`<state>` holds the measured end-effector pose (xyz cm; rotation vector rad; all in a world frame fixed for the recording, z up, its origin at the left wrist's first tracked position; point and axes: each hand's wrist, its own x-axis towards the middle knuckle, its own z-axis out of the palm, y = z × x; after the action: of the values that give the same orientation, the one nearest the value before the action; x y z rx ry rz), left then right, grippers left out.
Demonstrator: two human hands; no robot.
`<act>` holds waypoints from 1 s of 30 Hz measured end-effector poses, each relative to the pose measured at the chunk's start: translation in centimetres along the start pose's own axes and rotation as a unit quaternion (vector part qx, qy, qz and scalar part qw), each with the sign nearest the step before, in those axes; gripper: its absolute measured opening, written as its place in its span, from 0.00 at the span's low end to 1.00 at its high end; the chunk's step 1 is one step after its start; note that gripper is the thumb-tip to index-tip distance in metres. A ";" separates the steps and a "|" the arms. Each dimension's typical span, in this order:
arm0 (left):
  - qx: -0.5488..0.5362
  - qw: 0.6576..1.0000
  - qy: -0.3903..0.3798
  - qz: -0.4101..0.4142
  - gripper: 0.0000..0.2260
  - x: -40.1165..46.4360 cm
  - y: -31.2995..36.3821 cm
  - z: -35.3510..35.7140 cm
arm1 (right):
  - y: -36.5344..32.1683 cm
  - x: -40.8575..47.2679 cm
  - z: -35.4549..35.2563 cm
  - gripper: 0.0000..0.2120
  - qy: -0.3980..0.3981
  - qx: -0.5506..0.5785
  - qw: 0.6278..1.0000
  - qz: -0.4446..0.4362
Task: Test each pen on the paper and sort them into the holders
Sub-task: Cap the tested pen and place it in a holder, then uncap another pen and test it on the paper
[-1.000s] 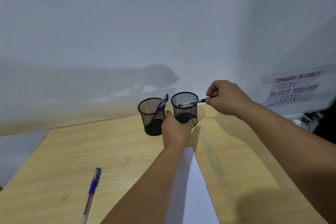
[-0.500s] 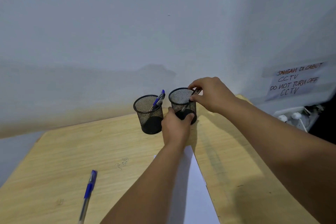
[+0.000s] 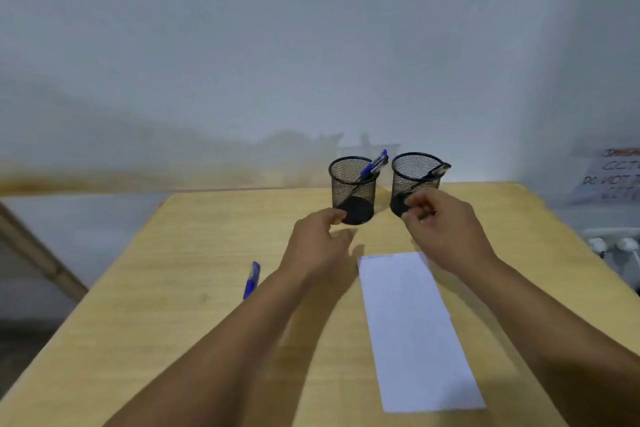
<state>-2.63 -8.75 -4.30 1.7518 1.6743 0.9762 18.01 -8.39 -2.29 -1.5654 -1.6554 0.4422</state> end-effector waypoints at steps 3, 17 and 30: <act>0.061 0.998 -0.024 0.017 0.13 -1.3 -2.3 -4.1 | -2.2 -1.9 2.9 0.04 -0.055 0.003 0.998 -0.012; 0.310 0.929 -0.157 0.127 0.15 -4.7 -9.4 -13.2 | -12.8 -10.8 13.5 0.15 -0.249 -0.078 0.964 -0.043; 0.227 0.952 -0.086 0.186 0.15 -7.2 -9.3 -12.2 | -9.4 -9.3 9.1 0.10 -0.259 -0.094 0.957 -0.088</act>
<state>-17.80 -16.30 -5.32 2.4457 1.5730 0.5826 4.24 -16.41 -3.94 -1.4967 -2.2758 0.6552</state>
